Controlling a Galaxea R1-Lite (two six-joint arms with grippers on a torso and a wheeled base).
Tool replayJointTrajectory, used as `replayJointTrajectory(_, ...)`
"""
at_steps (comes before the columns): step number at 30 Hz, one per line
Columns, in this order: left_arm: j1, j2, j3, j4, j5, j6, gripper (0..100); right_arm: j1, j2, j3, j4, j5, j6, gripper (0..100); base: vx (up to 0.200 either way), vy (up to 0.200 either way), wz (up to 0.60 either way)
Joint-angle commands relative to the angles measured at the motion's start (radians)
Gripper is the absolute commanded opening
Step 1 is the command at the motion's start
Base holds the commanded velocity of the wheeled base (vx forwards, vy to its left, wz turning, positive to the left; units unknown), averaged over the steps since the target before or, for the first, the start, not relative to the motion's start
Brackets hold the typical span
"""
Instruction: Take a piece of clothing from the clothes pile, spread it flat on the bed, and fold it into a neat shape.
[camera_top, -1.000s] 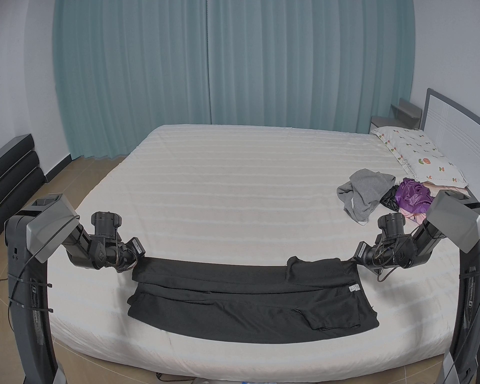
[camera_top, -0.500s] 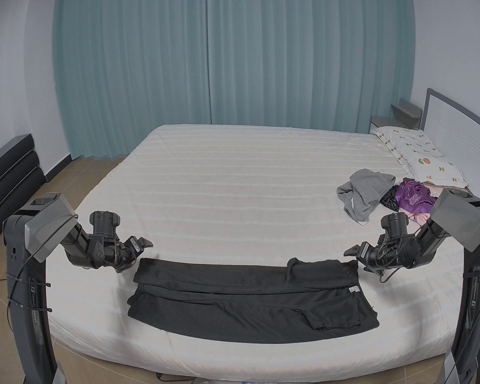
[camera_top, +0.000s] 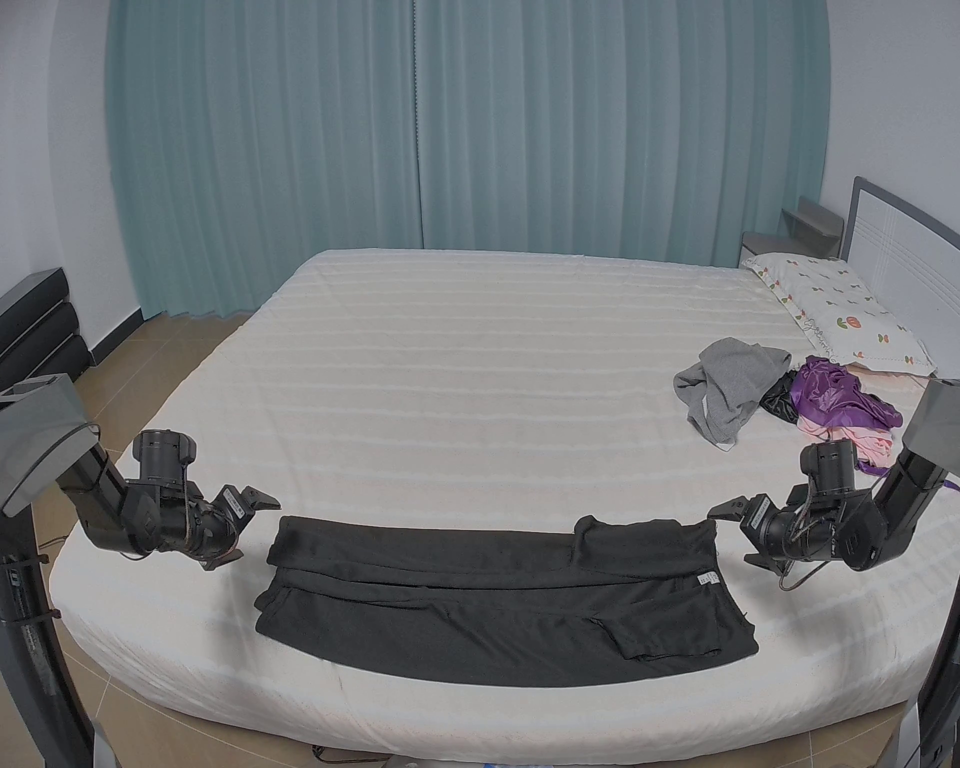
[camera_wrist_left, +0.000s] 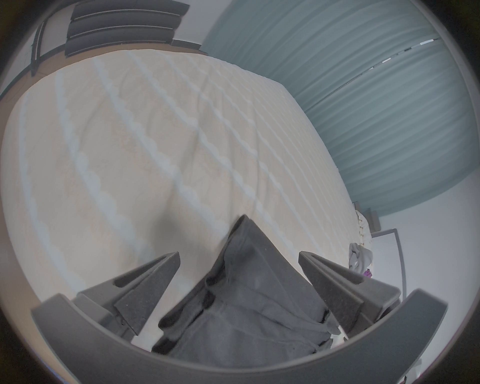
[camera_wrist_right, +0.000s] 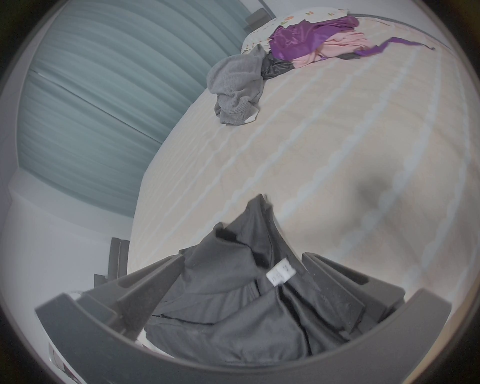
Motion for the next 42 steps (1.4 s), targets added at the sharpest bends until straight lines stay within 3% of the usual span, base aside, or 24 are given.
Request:
replayJointTrajectory(1, -0.004, -0.128, 0.160, -0.086, -0.013, -0.057, 100, 0.005, -0.103, 0.141, -0.079, 0.005, 0.060, 100, 0.000, 0.000, 0.00)
replayJointTrajectory(4, -0.023, -0.129, 0.209, -0.126, -0.013, -0.083, 100, 0.005, -0.114, 0.187, -0.113, 0.009, 0.086, 100, 0.000, 0.000, 0.00)
replayJointTrajectory(8, -0.035, -0.121, 0.249, -0.175, -0.002, -0.081, 100, 0.004, -0.108, 0.250, -0.190, 0.083, 0.092, 100, 0.000, 0.000, 0.00)
replayJointTrajectory(18, -0.060, -0.112, 0.333, -0.209, 0.038, -0.071, 100, 0.004, -0.098, 0.305, -0.225, 0.090, 0.091, 100, -0.180, 0.000, 0.00)
replayJointTrajectory(22, -0.092, -0.051, 0.355, -0.274, 0.107, -0.069, 100, 0.004, -0.092, 0.314, -0.225, 0.090, 0.089, 100, 0.000, 0.000, 0.00)
replayJointTrajectory(24, -0.129, 0.001, 0.368, -0.335, 0.193, -0.038, 100, 0.004, -0.080, 0.316, -0.227, 0.086, 0.086, 100, 0.000, 0.000, 0.00)
replayJointTrajectory(27, -0.155, 0.041, 0.401, -0.404, 0.259, 0.006, 100, 0.004, -0.065, 0.319, -0.251, 0.084, 0.088, 100, 0.000, 0.000, 0.00)
replayJointTrajectory(32, -0.176, 0.087, 0.402, -0.488, 0.302, 0.015, 100, 0.025, -0.042, 0.337, -0.300, 0.081, 0.088, 100, 0.000, 0.000, 0.00)
replayJointTrajectory(41, -0.199, 0.116, 0.336, -0.481, 0.317, 0.017, 100, 0.048, -0.036, 0.372, -0.359, 0.074, 0.085, 100, 0.000, 0.000, 0.00)
replayJointTrajectory(42, -0.201, 0.121, 0.330, -0.481, 0.318, 0.018, 0, 0.053, -0.040, 0.377, -0.359, 0.070, 0.085, 100, 0.000, 0.000, 0.00)
